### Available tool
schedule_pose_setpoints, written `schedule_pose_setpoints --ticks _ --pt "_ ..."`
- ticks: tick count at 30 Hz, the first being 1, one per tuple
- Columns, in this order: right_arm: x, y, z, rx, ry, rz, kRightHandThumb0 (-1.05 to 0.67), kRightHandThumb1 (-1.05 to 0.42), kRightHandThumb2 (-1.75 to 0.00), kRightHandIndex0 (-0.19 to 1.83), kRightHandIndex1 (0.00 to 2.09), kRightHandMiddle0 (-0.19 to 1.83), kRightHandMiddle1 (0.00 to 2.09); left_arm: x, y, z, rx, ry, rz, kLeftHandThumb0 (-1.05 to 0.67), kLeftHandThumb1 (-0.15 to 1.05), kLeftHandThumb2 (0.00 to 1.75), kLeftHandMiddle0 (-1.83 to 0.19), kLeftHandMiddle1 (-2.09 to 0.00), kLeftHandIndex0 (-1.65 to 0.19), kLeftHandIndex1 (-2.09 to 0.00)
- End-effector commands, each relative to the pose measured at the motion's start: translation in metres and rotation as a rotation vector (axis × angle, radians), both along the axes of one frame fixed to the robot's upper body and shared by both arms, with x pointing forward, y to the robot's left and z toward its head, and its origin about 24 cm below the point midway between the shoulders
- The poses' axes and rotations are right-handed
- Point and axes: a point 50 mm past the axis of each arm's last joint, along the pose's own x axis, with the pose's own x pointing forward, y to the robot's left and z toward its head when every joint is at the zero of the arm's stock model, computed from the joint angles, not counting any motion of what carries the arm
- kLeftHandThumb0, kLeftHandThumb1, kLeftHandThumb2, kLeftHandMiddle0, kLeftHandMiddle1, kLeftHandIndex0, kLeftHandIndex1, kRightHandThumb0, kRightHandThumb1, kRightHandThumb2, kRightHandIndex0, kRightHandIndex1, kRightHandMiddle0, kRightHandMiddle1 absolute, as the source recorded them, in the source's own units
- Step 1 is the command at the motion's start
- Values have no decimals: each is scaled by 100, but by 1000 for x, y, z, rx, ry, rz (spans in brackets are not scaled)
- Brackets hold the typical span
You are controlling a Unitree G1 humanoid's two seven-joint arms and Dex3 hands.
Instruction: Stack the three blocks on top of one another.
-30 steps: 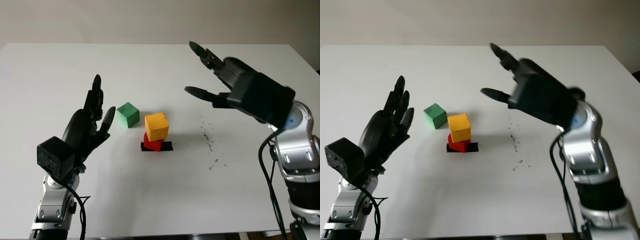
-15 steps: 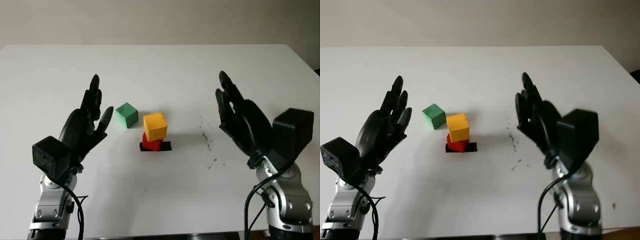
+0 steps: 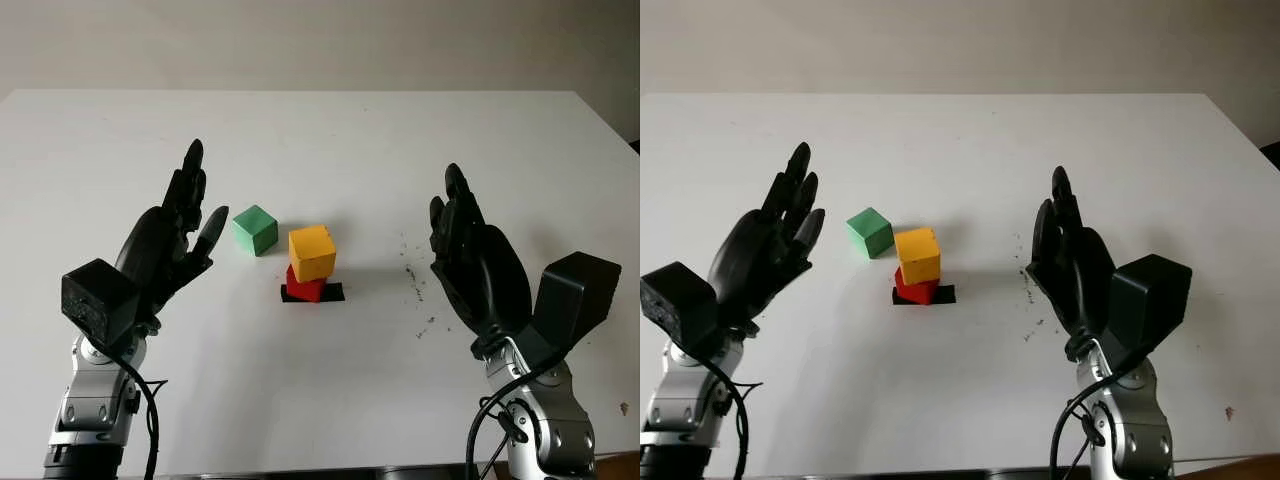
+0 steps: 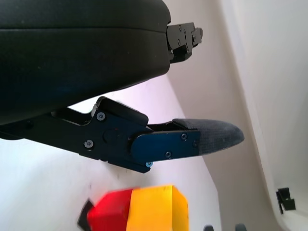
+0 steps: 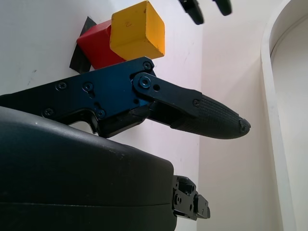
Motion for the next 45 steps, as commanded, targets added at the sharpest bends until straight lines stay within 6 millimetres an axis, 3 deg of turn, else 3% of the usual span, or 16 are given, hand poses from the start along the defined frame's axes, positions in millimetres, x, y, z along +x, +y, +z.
schedule_pose_setpoints --ticks 1,4,5,7,11,17,23,32,45 --pt "1 0 4 3 -27 2 -81 -105 -80 -19 0 -19 0 9 10 22 37 -87 14 -71 105 33 -7 -9 -5 -12" --pt "3 -2 5 -4 -32 -4 -82 -105 -78 -19 0 -19 0 23 24 49 76 -148 -20 -59 103 11 -42 -12 -37 -19" --pt "3 -2 5 -6 -33 -5 -82 -105 -78 -19 0 -19 0 28 28 59 130 -169 -31 -53 100 8 -57 -14 -51 -23" --pt "2 -5 5 -11 -35 -11 -81 -105 -78 -19 0 -19 0 36 34 82 314 -200 -45 -51 99 6 -68 -14 -61 -25" --pt "1 -8 3 -2 -37 -19 -80 -105 -76 -19 0 -19 0 50 32 124 657 -221 -88 -54 94 3 -60 -7 -55 -19" --pt "0 -11 3 -1 -38 -19 -80 -105 -75 -19 0 -19 0 64 18 144 940 -184 -176 -62 85 4 -34 -1 -46 -8" --pt "-1 -12 3 -3 -36 -25 -81 -105 -75 -19 0 -19 0 73 -5 141 1187 -235 -247 -67 79 4 -19 -2 -44 -6" --pt "-3 -11 1 -2 -26 -20 -81 -105 -76 -19 0 -19 0 78 -31 116 1369 -356 -284 -68 78 5 -10 -3 -41 -4" --pt "-6 -10 -1 -15 -8 -15 -80 -105 -75 -19 0 -19 0 79 -33 85 1447 -401 -347 -55 79 6 -6 -4 -45 -6"
